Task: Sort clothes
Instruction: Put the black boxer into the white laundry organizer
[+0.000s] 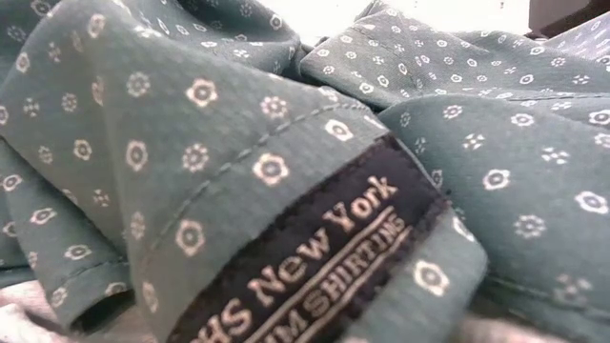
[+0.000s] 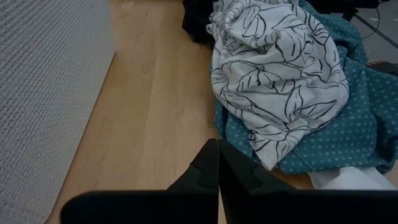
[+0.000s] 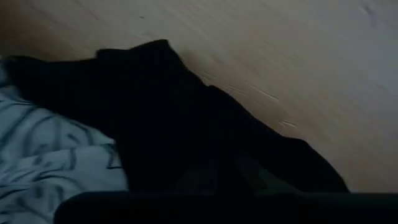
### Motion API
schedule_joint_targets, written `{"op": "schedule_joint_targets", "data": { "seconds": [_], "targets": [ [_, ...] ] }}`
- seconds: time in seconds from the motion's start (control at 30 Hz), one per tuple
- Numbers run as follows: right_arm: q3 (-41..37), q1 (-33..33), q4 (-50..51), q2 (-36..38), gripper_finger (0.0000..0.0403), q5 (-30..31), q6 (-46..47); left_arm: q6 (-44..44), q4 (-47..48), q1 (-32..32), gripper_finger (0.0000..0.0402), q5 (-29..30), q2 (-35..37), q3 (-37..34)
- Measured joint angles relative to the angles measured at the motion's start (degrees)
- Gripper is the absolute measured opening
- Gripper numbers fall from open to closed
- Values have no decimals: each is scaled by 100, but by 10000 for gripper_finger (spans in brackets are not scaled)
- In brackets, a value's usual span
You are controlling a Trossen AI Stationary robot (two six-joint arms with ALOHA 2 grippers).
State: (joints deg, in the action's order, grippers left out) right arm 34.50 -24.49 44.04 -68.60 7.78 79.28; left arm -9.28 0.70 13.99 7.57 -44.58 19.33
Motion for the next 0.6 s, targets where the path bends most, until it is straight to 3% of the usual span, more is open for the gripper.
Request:
{"op": "schedule_joint_targets", "data": {
  "seconds": [0.43,0.6],
  "targets": [
    [13,21,-85,801,1,646,1,0,-36,1,4,-2,-2,0],
    [575,24,749,1166,1,1149,-18,0,-38,-1,4,-2,0,0]
  ]
}}
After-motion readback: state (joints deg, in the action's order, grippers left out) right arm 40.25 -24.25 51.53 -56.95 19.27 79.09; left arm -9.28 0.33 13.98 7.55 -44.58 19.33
